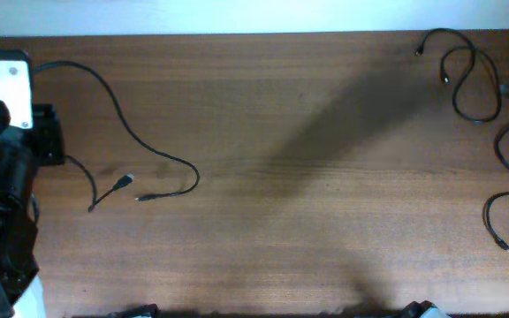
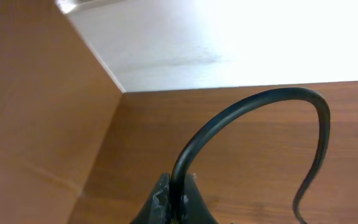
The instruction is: Untangle cables
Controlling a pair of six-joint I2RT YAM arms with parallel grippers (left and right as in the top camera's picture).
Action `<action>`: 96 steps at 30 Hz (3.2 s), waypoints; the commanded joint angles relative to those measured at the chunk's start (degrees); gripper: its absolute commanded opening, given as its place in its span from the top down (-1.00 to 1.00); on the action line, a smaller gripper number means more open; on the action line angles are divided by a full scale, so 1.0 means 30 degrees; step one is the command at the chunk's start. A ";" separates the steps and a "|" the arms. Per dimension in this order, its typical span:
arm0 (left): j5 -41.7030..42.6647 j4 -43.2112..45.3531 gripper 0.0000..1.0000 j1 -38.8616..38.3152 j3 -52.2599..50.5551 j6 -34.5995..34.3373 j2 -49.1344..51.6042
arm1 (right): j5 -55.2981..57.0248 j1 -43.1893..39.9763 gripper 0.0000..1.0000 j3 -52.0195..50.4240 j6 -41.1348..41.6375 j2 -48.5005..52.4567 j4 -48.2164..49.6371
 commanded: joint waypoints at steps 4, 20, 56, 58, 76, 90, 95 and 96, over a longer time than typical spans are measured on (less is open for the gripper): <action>0.3745 0.0102 1.00 -0.0503 0.0306 0.0175 0.1093 | -0.0692 0.3126 -0.97 0.0189 -0.1064 -0.1559 -0.0648; 0.4299 0.6156 1.00 -1.0295 0.0306 -0.0721 0.5115 | -0.0634 0.6579 -0.97 0.0189 -0.1129 -0.1617 -0.3927; 0.1552 0.5100 -0.98 -1.6072 0.3774 0.0328 1.0921 | 0.1275 1.0134 -0.97 0.0211 -0.3140 -0.1676 -0.4510; 0.0882 0.4233 -0.98 -1.6065 0.4940 0.0321 1.0921 | 0.0284 1.0346 -0.97 0.0211 -0.3140 -0.1800 -0.4481; -0.4007 -0.4277 -0.98 -1.5912 1.3522 0.0393 1.0885 | 0.3963 1.7755 -0.97 0.0197 -0.4138 0.4204 -0.4692; -0.4765 -0.4408 -0.98 -1.5387 1.3522 0.0393 1.0885 | 0.3402 2.1675 -0.97 -0.0058 -0.3045 0.7759 -0.7890; -0.4765 -0.4422 -0.97 -1.5387 1.3522 0.0393 1.0885 | 0.3490 2.3788 -0.97 -0.0073 -0.3053 0.7759 -0.9508; -0.4765 -0.4473 -0.98 -1.5387 1.3522 0.0401 1.0885 | 0.3483 2.4006 -0.97 -0.0087 -0.3053 0.7759 -0.9486</action>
